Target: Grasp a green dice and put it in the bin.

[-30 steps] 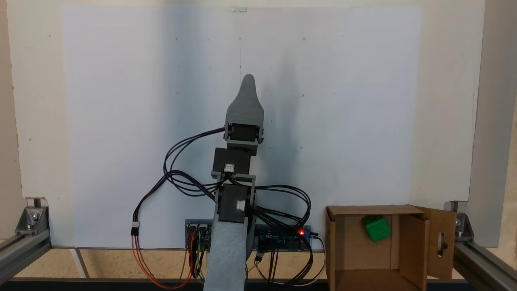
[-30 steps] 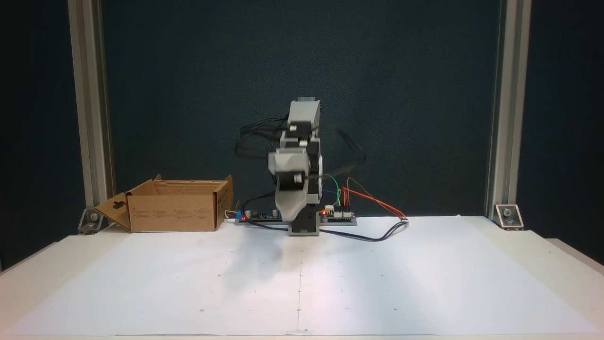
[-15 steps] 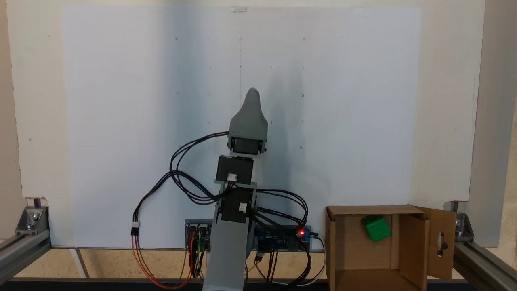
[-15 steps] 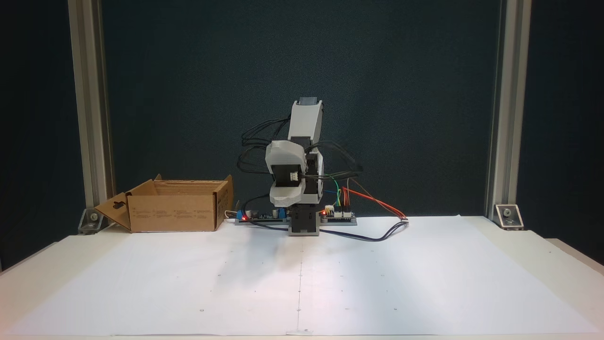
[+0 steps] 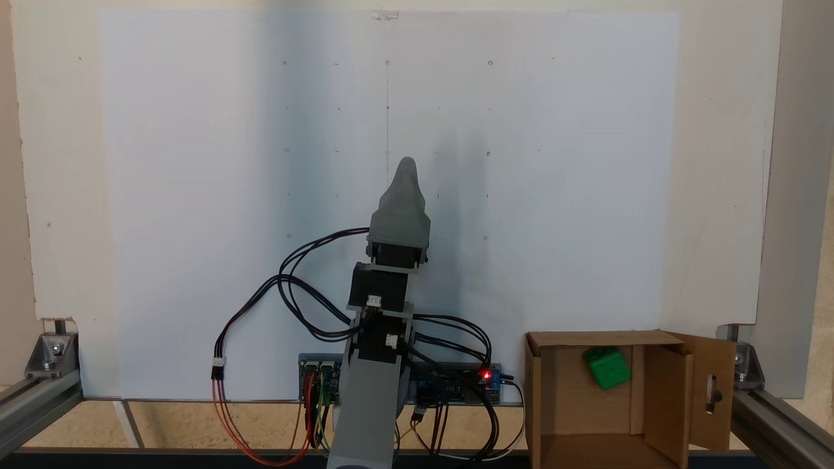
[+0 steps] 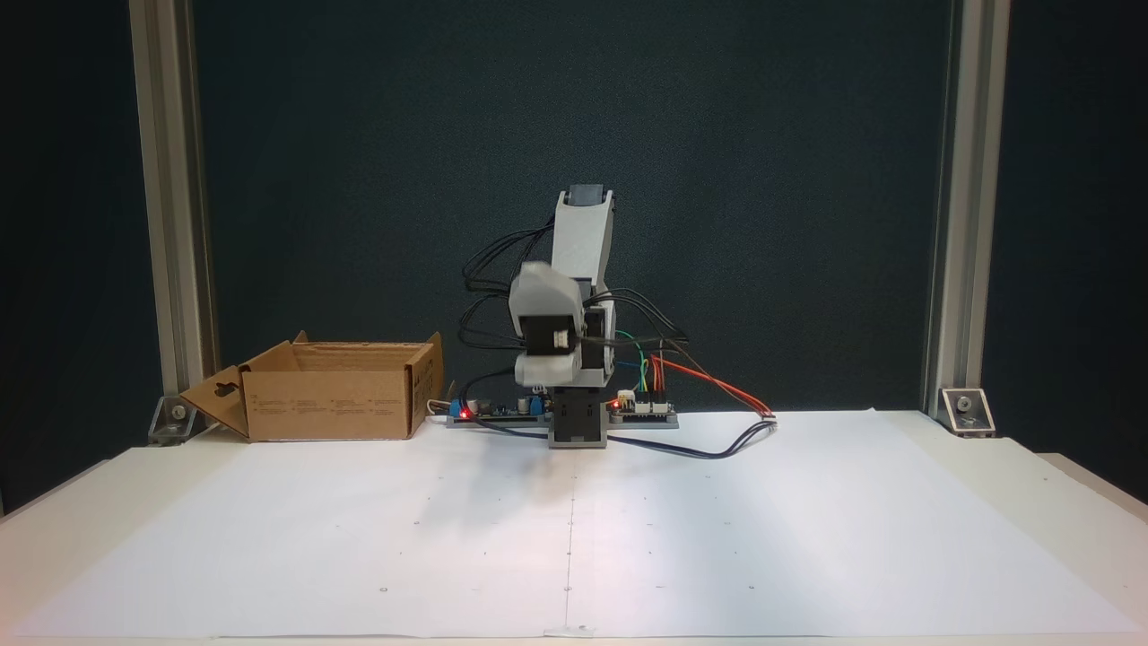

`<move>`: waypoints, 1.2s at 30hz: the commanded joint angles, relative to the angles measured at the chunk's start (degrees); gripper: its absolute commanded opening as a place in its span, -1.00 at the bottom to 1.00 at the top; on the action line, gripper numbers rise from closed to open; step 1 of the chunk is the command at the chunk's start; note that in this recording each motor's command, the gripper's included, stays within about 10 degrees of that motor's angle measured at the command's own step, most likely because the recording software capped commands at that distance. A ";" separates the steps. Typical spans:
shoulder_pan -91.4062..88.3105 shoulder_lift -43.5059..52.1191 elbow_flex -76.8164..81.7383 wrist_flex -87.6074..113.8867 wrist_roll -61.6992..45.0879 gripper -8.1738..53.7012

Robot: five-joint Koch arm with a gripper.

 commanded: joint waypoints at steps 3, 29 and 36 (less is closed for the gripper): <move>0.00 6.42 2.90 -6.94 0.88 0.69; -0.97 6.15 4.39 -6.77 0.88 0.70; -0.97 6.15 4.39 -6.77 0.88 0.70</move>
